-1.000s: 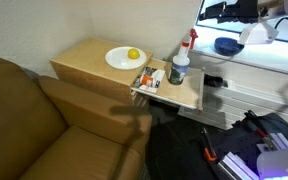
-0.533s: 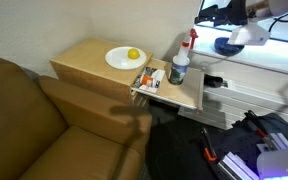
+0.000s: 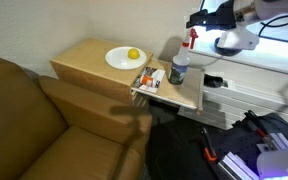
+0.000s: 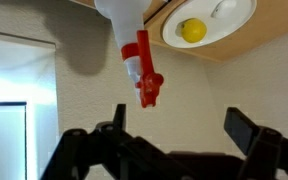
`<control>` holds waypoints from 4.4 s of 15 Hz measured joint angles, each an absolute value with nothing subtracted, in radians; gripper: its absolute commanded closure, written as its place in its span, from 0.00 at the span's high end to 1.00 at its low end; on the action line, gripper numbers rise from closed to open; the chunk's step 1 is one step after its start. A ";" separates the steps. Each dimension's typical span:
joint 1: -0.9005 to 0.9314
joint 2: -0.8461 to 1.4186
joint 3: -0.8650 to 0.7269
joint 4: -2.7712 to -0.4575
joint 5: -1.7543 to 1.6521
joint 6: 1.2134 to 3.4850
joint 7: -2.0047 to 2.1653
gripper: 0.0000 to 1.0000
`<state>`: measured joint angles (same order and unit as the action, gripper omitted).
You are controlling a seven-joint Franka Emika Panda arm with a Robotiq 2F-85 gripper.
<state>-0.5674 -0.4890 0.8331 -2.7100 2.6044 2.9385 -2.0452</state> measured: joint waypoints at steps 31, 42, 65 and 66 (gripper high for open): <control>-0.711 -0.491 0.967 -2.699 2.575 2.931 -2.040 0.00; -0.433 -0.493 0.573 -2.735 2.270 2.803 -1.796 0.69; -0.109 -0.409 0.408 -2.750 1.923 3.071 -1.419 1.00; -0.118 -0.409 0.426 -2.740 1.953 3.086 -1.434 1.00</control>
<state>-0.1183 -0.4092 0.4256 -2.7398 1.9527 3.0863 -1.4336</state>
